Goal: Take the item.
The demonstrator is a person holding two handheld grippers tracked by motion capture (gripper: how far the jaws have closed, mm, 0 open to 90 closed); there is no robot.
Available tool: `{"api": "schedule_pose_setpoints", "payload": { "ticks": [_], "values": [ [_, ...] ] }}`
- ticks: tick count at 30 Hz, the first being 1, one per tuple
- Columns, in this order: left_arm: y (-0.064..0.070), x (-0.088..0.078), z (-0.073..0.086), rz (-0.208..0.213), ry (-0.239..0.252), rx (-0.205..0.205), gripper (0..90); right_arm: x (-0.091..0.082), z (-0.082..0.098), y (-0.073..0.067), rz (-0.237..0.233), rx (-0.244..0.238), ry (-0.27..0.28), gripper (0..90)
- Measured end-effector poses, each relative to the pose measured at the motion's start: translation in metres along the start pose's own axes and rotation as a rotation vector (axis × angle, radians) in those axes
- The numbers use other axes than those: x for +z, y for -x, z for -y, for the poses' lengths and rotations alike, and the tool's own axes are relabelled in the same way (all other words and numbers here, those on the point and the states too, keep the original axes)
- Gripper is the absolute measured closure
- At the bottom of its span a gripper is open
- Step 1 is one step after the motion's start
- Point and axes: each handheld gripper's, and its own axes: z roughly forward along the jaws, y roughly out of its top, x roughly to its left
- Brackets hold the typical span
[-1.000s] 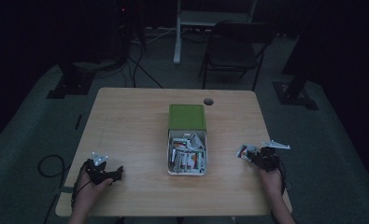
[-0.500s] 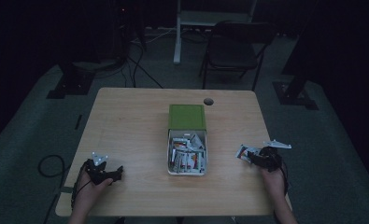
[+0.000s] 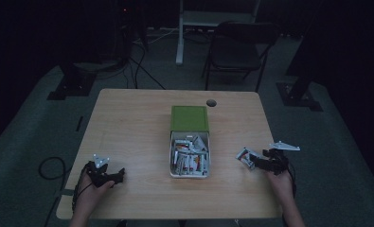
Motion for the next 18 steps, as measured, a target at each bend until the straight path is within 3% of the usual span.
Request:
{"api": "schedule_pose_setpoints", "payload": {
  "ticks": [6, 10, 16, 18],
  "values": [
    [0.0, 0.0, 0.0, 0.0, 0.0, 0.0, 7.9, -0.004, -0.004, -0.001, -0.002, 0.012, 0.022, 21.0],
    [0.0, 0.0, 0.0, 0.0, 0.0, 0.0, 7.9, -0.01, -0.008, -0.003, -0.034, 0.004, 0.045, 20.6],
    [0.0, 0.0, 0.0, 0.0, 0.0, 0.0, 7.9, -0.015, -0.012, -0.012, -0.134, -0.036, 0.08, 20.0],
    [0.0, 0.0, 0.0, 0.0, 0.0, 0.0, 7.9, -0.016, -0.013, -0.016, -0.188, -0.05, 0.099, 14.5]
  ]
}}
